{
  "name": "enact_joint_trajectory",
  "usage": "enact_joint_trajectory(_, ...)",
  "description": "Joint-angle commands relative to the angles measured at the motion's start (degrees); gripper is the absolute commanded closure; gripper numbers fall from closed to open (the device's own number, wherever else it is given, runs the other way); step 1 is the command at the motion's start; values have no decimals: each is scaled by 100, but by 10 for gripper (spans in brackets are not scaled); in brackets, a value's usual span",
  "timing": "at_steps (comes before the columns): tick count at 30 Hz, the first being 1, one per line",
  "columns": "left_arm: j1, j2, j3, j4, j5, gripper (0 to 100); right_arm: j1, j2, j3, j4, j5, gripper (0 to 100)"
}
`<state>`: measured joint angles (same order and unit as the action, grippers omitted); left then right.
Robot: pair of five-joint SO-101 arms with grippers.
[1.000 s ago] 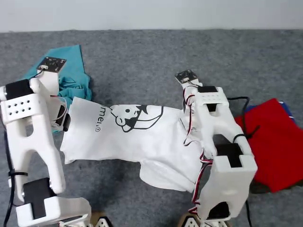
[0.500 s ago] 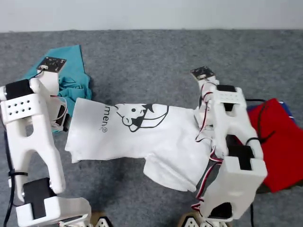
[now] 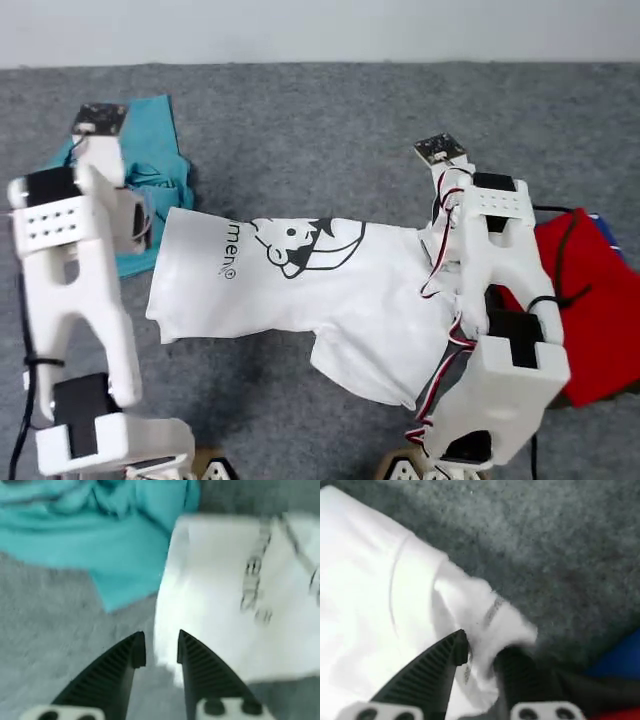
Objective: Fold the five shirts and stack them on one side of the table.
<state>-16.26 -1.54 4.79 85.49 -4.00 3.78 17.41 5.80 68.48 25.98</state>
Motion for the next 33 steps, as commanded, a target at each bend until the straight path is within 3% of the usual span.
enact_joint_trajectory(1, 448, 396, 13, -730, 237, 882, 110, -286, -404, 426, -466, 808)
enact_joint_trajectory(7, 607, 1829, -163, -1688, 264, 885, 110, -286, -492, 576, -492, 808)
enact_joint_trajectory(13, 141, 3103, -760, -2646, 264, 885, 75, -277, -484, 611, -484, 808)
enact_joint_trajectory(22, -35, 3543, -1481, -2154, 255, 885, 66, -233, -457, 611, -484, 809)
enact_joint_trajectory(33, 9, 2479, -1842, -1231, 264, 885, 66, -286, -70, 558, -237, 809)
